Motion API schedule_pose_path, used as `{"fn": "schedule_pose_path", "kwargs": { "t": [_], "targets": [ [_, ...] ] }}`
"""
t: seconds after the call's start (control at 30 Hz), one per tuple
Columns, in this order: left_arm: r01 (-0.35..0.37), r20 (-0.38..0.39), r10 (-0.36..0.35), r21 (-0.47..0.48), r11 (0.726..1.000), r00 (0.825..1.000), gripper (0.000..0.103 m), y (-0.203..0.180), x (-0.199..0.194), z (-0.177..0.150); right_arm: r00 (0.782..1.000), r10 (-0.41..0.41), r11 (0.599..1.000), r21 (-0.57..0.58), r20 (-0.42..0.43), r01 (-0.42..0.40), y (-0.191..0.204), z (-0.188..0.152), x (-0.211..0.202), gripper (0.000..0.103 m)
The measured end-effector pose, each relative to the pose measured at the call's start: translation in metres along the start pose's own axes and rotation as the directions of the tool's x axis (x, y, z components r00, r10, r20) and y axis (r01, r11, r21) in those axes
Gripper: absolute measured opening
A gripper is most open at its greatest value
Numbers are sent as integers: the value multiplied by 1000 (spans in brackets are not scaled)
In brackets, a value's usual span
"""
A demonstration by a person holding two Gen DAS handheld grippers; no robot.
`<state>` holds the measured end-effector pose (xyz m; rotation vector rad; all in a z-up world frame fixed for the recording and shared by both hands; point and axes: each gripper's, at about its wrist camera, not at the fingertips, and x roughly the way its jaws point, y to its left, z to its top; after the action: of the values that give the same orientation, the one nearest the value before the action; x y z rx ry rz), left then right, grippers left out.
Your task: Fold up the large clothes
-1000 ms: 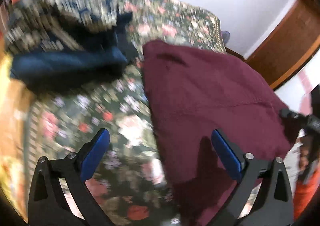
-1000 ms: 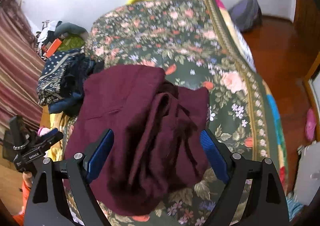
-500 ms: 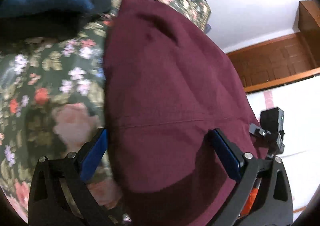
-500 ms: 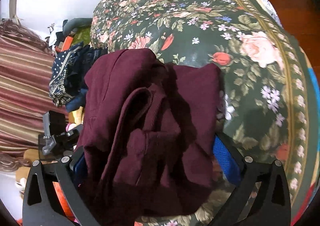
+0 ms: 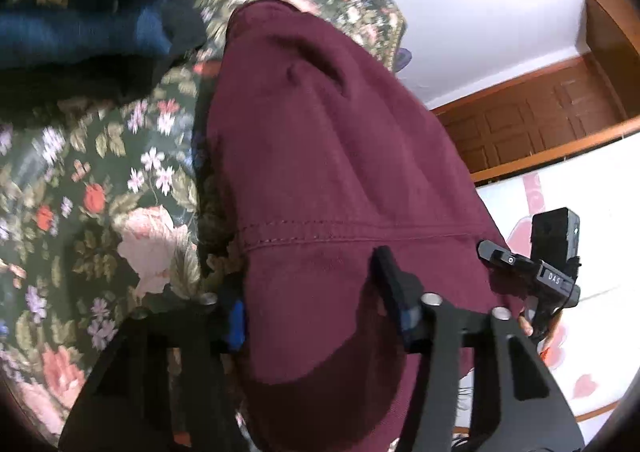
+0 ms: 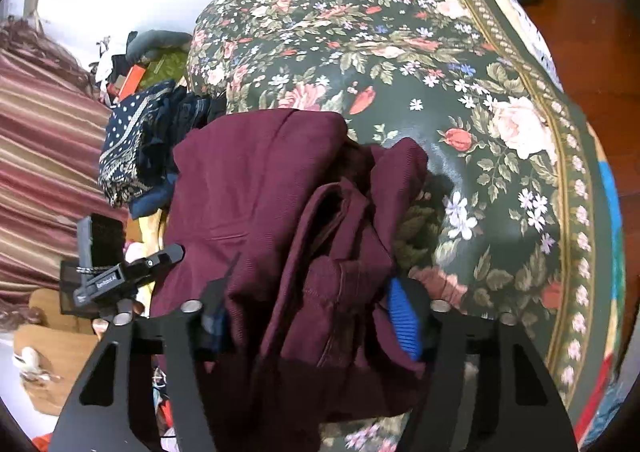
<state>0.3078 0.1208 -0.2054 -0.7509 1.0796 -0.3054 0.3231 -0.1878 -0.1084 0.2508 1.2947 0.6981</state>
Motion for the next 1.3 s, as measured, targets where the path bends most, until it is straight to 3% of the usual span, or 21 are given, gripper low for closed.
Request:
{"fn": "schedule_pose_path", "kwargs": {
  "t": [0.13, 0.43, 0.7, 0.9, 1.03, 1.13, 1.2, 1.3],
  "targets": [
    [1, 32, -3, 62, 998, 999, 36, -24, -27, 1, 1000, -12, 999, -41, 29, 13, 24, -2, -14, 40],
    [-12, 175, -24, 200, 980, 984, 35, -68, -123, 29, 989, 43, 990, -137, 145, -23, 97, 21, -44, 39],
    [-90, 362, -7, 252, 964, 932, 35, -73, -227, 80, 963, 148, 960, -267, 224, -86, 184, 72, -35, 39],
    [-122, 454, 11, 216, 969, 891, 35, -35, -286, 124, 941, 249, 926, -340, 228, -162, 229, 116, 11, 39],
    [-155, 477, 57, 169, 973, 877, 35, 7, -295, 163, 938, 284, 915, -348, 200, -203, 241, 143, 57, 39],
    [-190, 460, 113, 126, 974, 881, 35, 47, -284, 188, 944, 282, 919, -331, 169, -215, 245, 162, 102, 39],
    [-246, 421, 191, 80, 966, 887, 35, 80, -268, 204, 957, 259, 930, -301, 128, -211, 240, 173, 142, 39],
    [-318, 380, 295, -1, 948, 877, 41, 129, -239, 219, 980, 183, 947, -283, 80, -154, 229, 181, 193, 41]
  ]
}}
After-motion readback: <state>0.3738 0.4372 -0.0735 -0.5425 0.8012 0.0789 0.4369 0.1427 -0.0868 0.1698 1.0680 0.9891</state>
